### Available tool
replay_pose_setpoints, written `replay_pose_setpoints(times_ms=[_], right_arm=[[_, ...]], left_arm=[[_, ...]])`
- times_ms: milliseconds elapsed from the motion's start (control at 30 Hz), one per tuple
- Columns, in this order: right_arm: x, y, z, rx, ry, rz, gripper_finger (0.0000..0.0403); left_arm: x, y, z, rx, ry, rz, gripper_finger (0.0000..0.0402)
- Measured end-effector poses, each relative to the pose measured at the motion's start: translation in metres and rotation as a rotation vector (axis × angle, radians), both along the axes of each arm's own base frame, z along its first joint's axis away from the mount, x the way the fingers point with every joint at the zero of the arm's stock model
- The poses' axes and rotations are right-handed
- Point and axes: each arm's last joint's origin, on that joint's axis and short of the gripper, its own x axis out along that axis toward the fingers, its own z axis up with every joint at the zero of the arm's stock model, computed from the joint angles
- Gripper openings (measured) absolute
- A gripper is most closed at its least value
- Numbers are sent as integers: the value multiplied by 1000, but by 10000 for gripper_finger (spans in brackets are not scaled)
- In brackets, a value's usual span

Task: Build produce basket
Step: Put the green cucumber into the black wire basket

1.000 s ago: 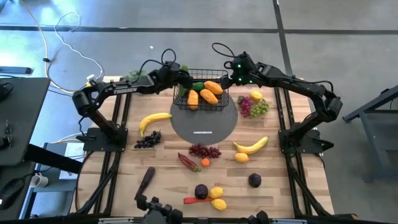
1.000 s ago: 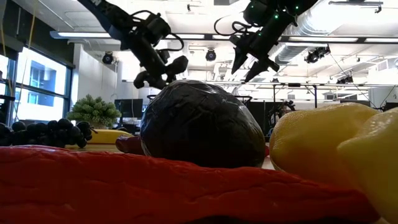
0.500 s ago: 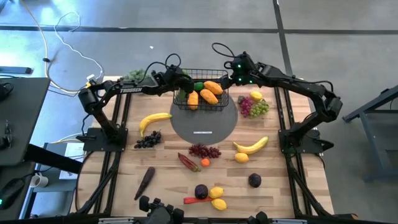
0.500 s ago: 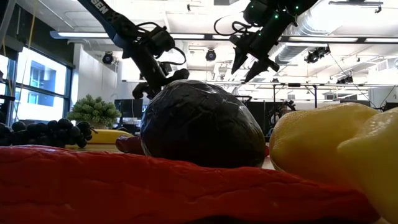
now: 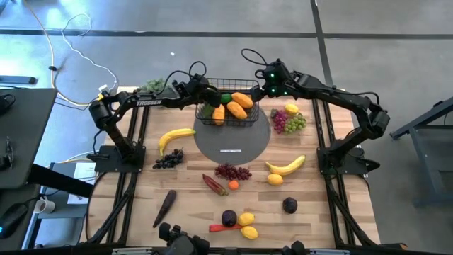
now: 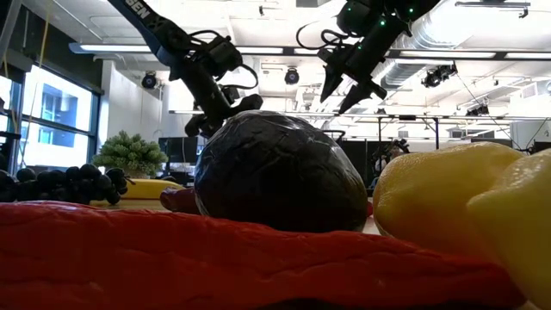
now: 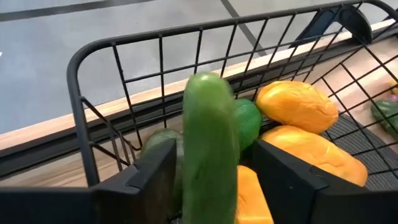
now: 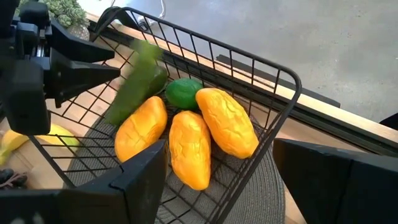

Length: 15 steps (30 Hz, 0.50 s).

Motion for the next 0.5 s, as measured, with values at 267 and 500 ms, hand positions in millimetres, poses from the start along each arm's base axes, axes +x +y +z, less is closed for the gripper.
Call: replay_pose_setpoints(times_ms=[267, 500], right_arm=[[0, 0, 0, 0, -1, 0, 271], [-1, 1, -1, 15, 6, 8, 271]], left_arm=[[1, 0, 0, -12, -11, -44, 249], [7, 2, 10, 2, -66, -79, 244]])
